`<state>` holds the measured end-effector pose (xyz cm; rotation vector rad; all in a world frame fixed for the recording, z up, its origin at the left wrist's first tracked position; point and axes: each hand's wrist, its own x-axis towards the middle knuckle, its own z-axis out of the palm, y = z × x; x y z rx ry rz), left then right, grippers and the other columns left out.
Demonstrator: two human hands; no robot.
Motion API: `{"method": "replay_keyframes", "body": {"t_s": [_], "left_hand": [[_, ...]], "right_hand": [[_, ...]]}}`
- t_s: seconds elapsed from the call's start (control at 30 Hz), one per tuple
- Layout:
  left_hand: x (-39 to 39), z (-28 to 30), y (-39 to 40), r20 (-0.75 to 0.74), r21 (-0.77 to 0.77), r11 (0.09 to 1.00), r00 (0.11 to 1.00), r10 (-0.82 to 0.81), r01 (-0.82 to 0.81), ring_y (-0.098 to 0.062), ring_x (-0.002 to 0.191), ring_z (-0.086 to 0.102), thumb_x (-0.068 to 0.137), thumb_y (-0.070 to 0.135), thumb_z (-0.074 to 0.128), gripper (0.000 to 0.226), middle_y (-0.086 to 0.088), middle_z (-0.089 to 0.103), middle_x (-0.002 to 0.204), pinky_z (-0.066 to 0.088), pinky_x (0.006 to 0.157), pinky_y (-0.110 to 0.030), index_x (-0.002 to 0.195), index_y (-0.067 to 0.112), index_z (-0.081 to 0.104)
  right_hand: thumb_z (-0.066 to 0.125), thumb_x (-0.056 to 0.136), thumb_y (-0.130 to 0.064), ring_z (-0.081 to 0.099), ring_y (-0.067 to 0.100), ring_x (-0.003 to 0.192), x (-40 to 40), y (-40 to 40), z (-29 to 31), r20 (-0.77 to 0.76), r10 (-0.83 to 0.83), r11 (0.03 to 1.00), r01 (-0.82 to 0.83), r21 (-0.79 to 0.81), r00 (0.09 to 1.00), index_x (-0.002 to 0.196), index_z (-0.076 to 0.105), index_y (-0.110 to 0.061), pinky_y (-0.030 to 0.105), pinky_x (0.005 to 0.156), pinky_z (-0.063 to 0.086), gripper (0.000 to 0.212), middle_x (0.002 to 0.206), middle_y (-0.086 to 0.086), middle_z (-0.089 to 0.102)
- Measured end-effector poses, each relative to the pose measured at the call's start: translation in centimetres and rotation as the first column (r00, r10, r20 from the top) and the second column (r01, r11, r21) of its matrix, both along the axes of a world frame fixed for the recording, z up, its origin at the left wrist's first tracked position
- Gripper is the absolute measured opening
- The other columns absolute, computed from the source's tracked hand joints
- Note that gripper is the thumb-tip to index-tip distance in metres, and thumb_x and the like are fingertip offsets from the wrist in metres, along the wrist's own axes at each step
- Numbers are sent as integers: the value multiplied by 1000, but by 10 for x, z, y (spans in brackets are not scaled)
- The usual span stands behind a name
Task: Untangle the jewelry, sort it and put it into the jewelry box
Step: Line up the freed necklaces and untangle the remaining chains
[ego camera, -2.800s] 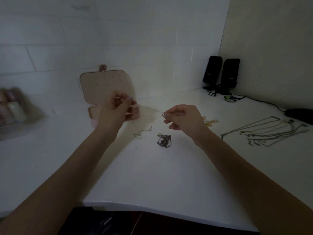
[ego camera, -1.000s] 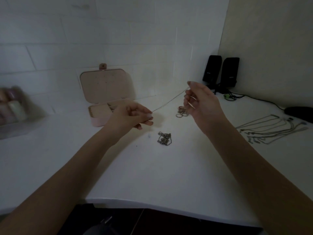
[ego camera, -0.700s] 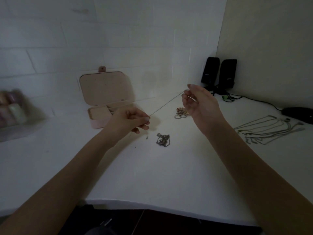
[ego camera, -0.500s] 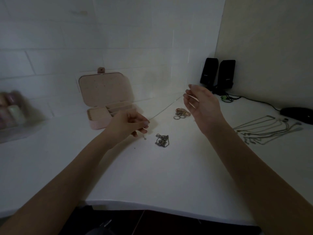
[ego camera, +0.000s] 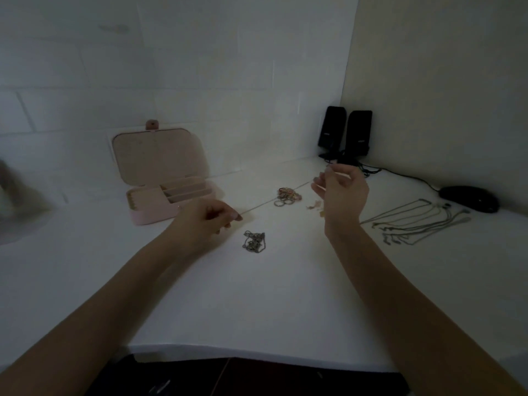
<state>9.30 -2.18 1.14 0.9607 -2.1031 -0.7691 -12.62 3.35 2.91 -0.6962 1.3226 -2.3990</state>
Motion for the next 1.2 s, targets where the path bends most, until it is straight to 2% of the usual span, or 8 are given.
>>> {"method": "replay_keyframes", "body": {"t_s": [0.2,0.4,0.53,0.73,0.83,0.93,1.0,1.2], "left_hand": [[-45,8,25,46,-245,966,996,-74,83,-2,66,61,87,15,64,11,9,68,74,39,58,-7,91,17,75],[-143,19,76,133,-452,853,965,-226,262,-11,74,60,88,24,63,11,3,70,83,35,66,-13,90,17,70],[-208,11,107,380,-518,787,915,-137,334,-18,96,60,97,33,45,24,1,67,104,37,78,-25,106,22,64],[-252,2,136,715,-434,697,689,-120,571,-29,113,47,92,2,47,23,-12,53,117,41,83,-36,114,5,55],[-254,-8,134,676,-471,667,722,-147,577,-31,104,51,82,-5,55,20,-16,56,106,43,70,-35,100,0,61],[-255,-11,131,643,-522,636,752,-145,568,-18,60,59,36,9,85,32,-2,56,63,38,39,-20,57,14,61],[-256,-14,135,648,-550,652,759,-63,523,-13,50,55,17,18,85,41,4,52,55,30,34,-17,47,20,57],[-255,-10,144,599,-590,646,799,-52,485,-18,66,59,38,14,82,28,-2,59,70,41,47,-22,59,14,64]], "right_hand": [[57,91,-5,65,17,68,-61,53,4,-284,-210,974,226,26,936,95,57,-10,25,62,57,7,84,9,64],[63,87,-9,63,21,71,-158,125,-4,-588,-343,834,526,168,732,86,56,-16,32,68,52,10,78,9,65],[63,88,-9,60,18,77,-214,157,-17,-734,-254,725,626,287,630,92,60,-12,25,70,40,6,83,5,65],[66,86,-15,59,21,77,-267,157,-40,-782,-48,565,662,492,622,91,66,-13,27,70,39,5,88,9,69],[63,88,-23,59,25,84,-280,145,-42,-808,59,459,703,543,586,92,64,-19,28,69,40,6,93,8,67],[59,90,-29,51,23,78,-285,134,-45,-845,172,379,758,531,506,92,61,-18,28,65,36,11,92,9,62],[58,91,-31,50,23,79,-287,132,-45,-845,206,355,766,535,494,92,62,-18,29,66,37,13,92,11,60],[45,98,-28,55,34,99,-280,132,-44,-857,184,283,809,515,482,106,66,-7,38,80,44,31,103,19,62]]}}
